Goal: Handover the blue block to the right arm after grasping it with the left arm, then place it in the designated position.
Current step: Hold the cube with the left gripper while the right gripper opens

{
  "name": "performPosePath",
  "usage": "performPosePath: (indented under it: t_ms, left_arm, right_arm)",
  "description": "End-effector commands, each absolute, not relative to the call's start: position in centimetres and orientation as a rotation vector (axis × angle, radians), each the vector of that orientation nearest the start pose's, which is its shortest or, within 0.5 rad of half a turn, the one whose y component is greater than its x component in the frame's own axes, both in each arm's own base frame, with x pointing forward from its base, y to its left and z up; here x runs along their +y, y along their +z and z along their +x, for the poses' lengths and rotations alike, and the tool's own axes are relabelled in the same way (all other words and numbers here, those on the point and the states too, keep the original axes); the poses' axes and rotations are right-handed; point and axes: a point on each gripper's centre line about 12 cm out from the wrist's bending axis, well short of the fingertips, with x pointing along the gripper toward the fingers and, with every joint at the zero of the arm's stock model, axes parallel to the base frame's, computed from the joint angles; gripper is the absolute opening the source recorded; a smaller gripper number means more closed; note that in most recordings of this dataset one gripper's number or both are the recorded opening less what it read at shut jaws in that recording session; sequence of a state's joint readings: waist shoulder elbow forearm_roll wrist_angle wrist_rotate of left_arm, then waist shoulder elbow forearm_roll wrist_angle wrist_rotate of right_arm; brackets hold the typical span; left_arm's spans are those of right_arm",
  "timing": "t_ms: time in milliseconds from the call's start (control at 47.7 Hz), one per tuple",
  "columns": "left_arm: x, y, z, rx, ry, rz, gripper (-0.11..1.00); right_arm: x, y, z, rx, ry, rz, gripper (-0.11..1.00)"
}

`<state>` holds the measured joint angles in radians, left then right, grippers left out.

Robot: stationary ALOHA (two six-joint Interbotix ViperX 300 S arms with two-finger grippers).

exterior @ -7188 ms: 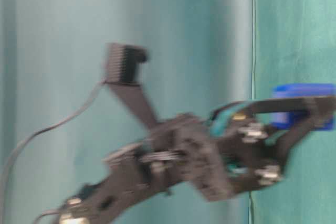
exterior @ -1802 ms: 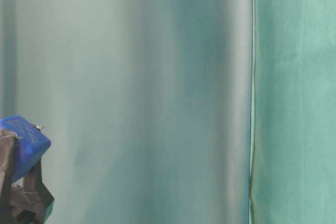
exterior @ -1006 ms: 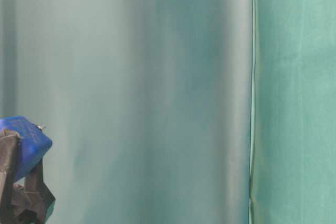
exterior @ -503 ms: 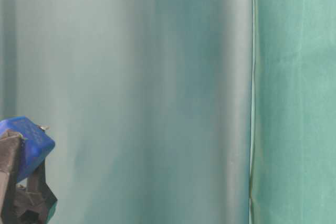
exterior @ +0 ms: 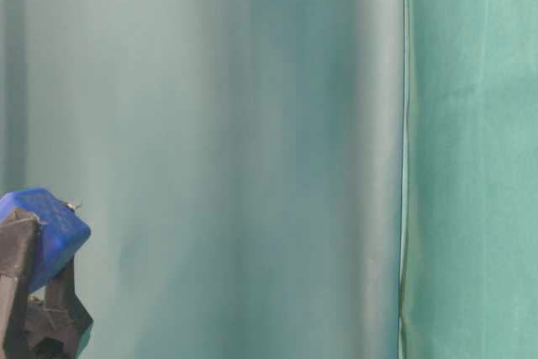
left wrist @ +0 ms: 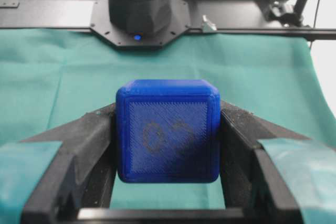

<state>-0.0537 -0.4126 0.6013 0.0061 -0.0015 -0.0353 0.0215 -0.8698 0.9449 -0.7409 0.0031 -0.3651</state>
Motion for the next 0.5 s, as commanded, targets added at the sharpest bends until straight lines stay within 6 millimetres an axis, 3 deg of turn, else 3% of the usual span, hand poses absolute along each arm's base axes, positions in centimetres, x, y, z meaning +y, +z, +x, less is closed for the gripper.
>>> performPosePath:
  t_ms: [0,482]
  left_arm:
    - [-1.63,35.75,34.21,0.159,-0.045,-0.028,0.46]
    - [-1.58,35.72,34.25,0.159,-0.043,-0.029,0.46]
  right_arm:
    - [0.64,34.46,22.85,0.033,0.056,-1.103,0.93]
    - [0.98,34.64,22.88,0.014,0.066,-1.106,0.93]
